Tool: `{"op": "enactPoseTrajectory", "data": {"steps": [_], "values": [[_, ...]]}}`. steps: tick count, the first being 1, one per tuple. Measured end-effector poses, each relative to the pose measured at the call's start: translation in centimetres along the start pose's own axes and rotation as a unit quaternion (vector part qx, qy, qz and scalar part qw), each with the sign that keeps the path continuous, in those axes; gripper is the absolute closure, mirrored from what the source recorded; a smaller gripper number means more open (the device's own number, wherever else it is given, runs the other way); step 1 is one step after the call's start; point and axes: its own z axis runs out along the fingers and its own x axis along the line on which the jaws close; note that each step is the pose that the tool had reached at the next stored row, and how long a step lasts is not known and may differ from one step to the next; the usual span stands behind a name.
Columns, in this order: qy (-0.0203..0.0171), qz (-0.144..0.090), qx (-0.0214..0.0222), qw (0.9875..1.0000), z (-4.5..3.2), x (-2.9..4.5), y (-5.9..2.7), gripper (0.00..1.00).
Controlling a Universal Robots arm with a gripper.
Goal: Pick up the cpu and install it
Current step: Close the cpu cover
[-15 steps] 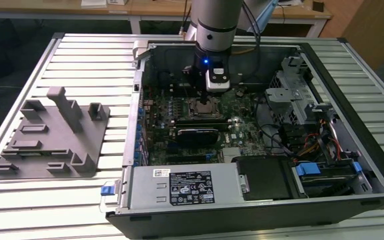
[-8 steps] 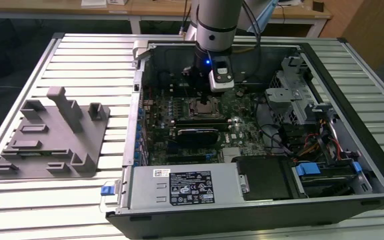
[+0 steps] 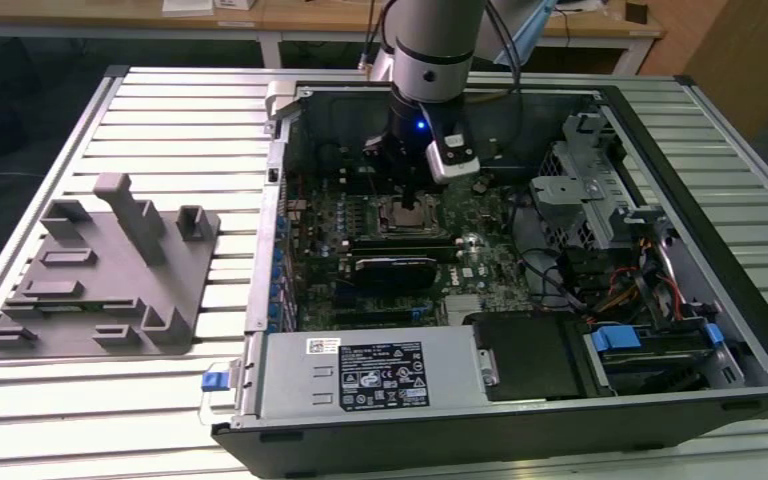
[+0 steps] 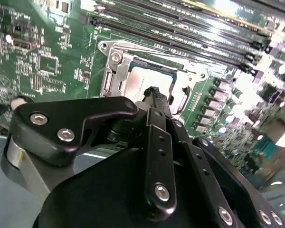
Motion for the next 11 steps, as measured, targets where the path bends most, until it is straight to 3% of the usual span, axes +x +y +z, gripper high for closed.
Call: {"op": "enactPoseTrajectory", "data": {"steps": [7,11], "values": [[-0.0001,-0.053,0.0013,0.9986,0.03,0.0,0.0,0.89],[-0.0001,-0.057,0.0014,0.9984,0.03,0.0,0.0,0.89]]}}
